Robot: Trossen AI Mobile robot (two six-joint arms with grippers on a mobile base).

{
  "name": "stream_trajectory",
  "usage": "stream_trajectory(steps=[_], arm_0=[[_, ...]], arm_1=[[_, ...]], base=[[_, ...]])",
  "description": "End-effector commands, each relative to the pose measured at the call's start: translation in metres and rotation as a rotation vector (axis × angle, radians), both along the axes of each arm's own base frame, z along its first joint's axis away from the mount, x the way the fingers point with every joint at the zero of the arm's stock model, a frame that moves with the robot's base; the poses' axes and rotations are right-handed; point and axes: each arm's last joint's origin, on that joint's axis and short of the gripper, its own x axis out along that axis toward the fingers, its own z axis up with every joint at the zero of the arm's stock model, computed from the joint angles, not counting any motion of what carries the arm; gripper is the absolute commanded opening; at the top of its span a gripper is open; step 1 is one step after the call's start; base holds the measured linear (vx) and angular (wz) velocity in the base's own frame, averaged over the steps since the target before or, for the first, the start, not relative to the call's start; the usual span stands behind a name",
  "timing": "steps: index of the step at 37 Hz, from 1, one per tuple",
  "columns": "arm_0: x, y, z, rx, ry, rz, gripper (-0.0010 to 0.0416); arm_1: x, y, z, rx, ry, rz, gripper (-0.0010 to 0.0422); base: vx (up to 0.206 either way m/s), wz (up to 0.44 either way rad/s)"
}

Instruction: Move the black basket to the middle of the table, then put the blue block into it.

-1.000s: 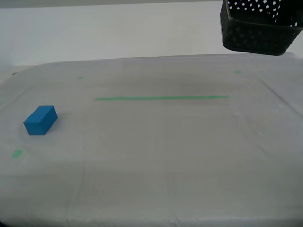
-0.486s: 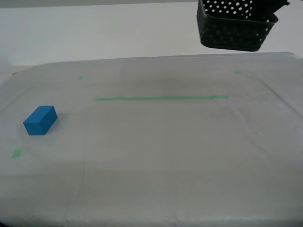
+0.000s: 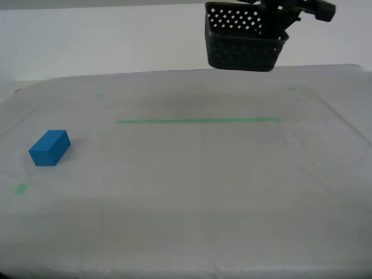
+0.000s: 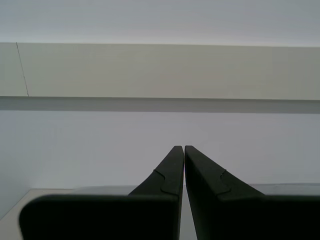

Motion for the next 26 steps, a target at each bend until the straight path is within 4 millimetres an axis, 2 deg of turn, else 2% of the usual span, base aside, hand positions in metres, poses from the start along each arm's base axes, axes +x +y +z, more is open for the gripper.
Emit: stream_trajectory(steps=[1, 14, 26], arm_0=[[0.007, 0.014, -0.007, 0.002, 0.007, 0.017, -0.0001], [0.021, 0.053, -0.032, 0.0, 0.04, 0.037, -0.0001], [0.026, 0.073, -0.064, -0.025, 0.106, 0.036, -0.0001]], arm_1=[[0.0, 0.0, 0.001, 0.001, -0.006, 0.001, 0.0], [0.0, 0.0, 0.001, 0.001, -0.006, 0.001, 0.0], [0.0, 0.0, 0.001, 0.001, -0.006, 0.001, 0.0]], base=[[0.0, 0.0], [0.0, 0.0], [0.0, 0.0]])
